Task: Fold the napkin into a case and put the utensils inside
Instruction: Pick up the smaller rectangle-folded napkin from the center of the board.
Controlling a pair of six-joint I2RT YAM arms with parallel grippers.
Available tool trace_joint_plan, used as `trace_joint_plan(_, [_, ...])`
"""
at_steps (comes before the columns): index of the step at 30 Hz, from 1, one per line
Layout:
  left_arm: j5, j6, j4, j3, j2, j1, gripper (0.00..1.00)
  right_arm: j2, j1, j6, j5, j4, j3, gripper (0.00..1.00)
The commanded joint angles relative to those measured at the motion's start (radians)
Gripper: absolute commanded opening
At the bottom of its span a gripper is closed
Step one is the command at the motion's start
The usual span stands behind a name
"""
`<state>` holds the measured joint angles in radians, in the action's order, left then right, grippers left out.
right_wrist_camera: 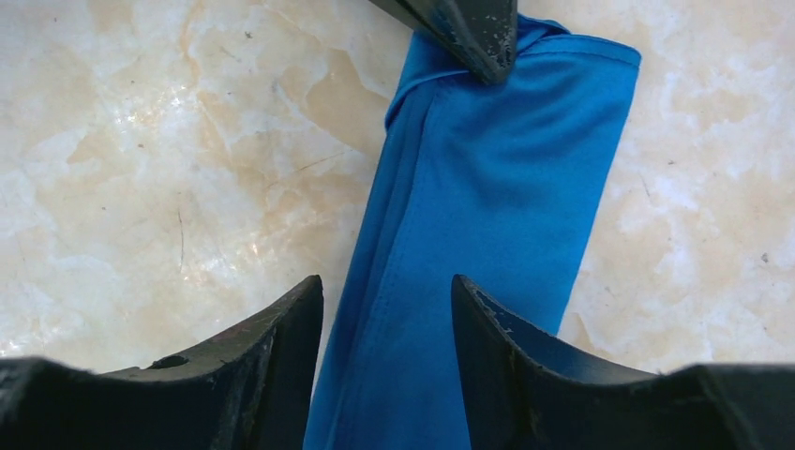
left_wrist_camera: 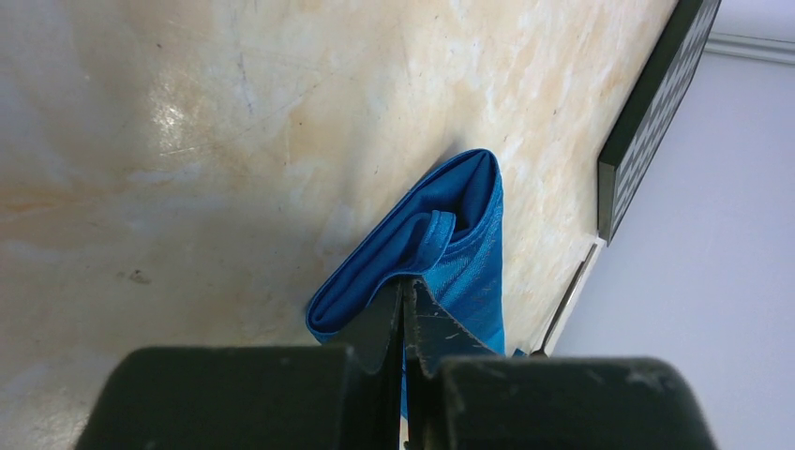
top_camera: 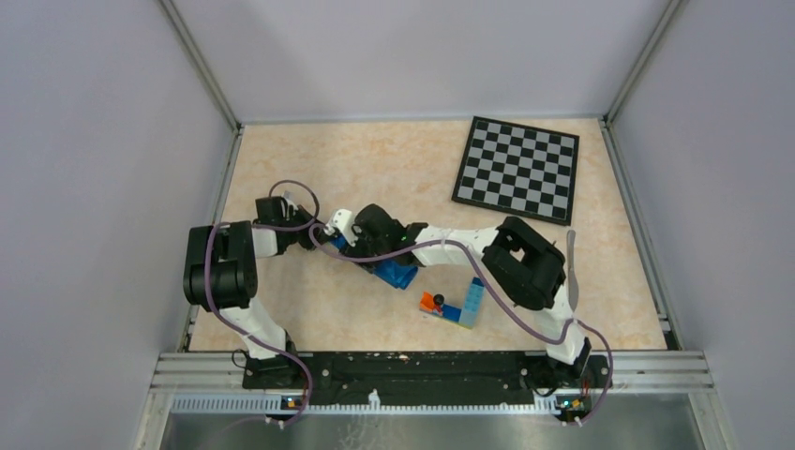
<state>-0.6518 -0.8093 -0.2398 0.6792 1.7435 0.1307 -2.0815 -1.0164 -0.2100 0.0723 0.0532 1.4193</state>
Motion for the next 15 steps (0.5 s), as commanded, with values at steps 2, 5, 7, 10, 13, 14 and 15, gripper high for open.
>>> trace_joint_plan(2, [0.110,0.044,0.076,0.004,0.038,-0.001,0.00,-0.018,-0.020,-0.001,-0.069,-0.010,0.016,0.53])
trace_joint_plan(5, [0.109,0.044,0.074,0.005,0.036,-0.001,0.00,-0.024,-0.022,0.007,-0.104,-0.032,-0.015,0.56])
trace_joint_plan(7, [0.108,0.043,0.075,0.007,0.034,-0.001,0.00,-0.033,-0.027,0.011,-0.130,-0.041,-0.029,0.56])
trace_joint_plan(10, [0.108,0.046,0.078,0.011,0.032,-0.001,0.00,-0.066,-0.040,0.017,-0.232,-0.038,-0.016,0.51])
trace_joint_plan(13, [0.115,0.048,0.090,0.017,0.021,-0.001,0.00,-0.086,-0.073,-0.005,-0.319,-0.066,-0.029,0.47])
trace_joint_plan(14, [0.116,0.048,0.091,0.018,0.020,-0.001,0.00,-0.094,-0.083,-0.008,-0.333,-0.074,-0.029,0.46])
trace_joint_plan(15, [0.115,0.048,0.091,0.020,0.018,-0.001,0.00,-0.103,-0.086,0.001,-0.326,-0.071,-0.026,0.43])
